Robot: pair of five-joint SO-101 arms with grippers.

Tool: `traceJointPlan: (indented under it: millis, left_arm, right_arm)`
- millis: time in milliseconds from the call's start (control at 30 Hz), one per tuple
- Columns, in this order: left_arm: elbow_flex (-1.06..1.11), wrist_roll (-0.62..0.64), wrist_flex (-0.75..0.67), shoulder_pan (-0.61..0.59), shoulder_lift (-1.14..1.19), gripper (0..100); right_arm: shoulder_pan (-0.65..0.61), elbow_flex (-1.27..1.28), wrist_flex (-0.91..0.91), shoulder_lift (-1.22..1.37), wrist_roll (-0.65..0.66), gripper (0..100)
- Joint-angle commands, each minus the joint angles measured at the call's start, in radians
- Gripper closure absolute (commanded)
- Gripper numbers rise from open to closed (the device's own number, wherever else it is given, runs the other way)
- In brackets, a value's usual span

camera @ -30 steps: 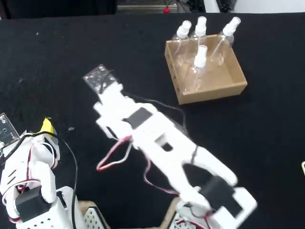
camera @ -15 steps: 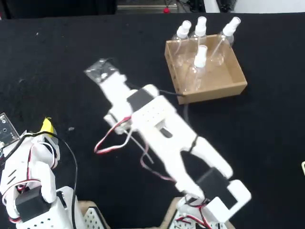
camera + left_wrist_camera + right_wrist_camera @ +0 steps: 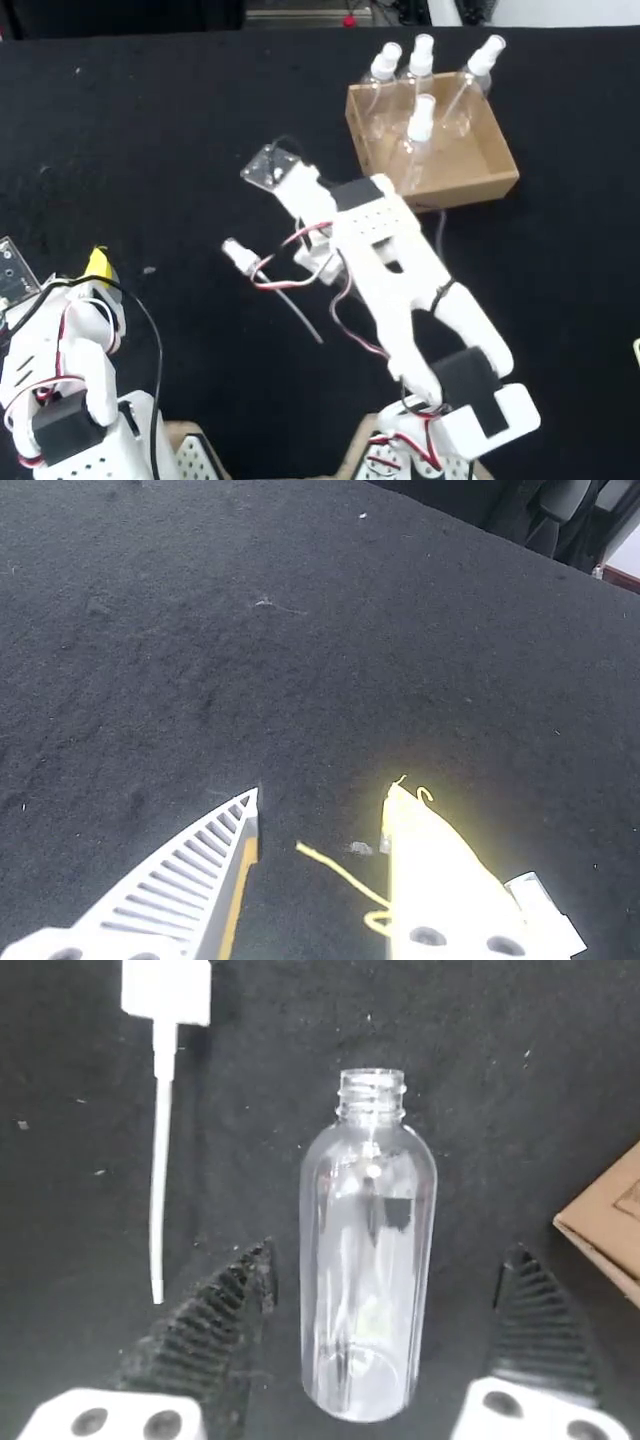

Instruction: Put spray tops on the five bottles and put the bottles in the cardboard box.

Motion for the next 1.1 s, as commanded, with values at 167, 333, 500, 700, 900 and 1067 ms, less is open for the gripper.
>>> traceJointPlan:
  millis: [167,333,500,700,900,1067]
  left_arm:
    - [-0.036,-0.002,0.006,-0.010,-0.005,80]
    - [-0.036,-0.002,0.006,-0.010,-0.005,80]
    - [-0.036,-0.002,0.005,-0.005,-0.005,80]
    - [-0.036,0.002,0.002,-0.002,-0.005,80]
    - [-0.035,0.000,0.002,-0.001,-0.005,80]
    - [-0.007,-0.002,-0.046,0.001,0.006,80]
  right_arm:
    - [0.018,0.030,-0.058,-0.054,0.003,64.8]
    - [0.017,0.041,-0.123,0.012,-0.081,61.8]
    - [0.017,0.035,-0.204,0.102,-0.187,64.2]
    - [0.037,0.035,-0.229,0.133,-0.193,75.8]
    - [0.078,0.041,-0.224,0.076,-0.195,83.0]
    - [0.176,0.042,-0.034,-0.168,-0.195,82.5]
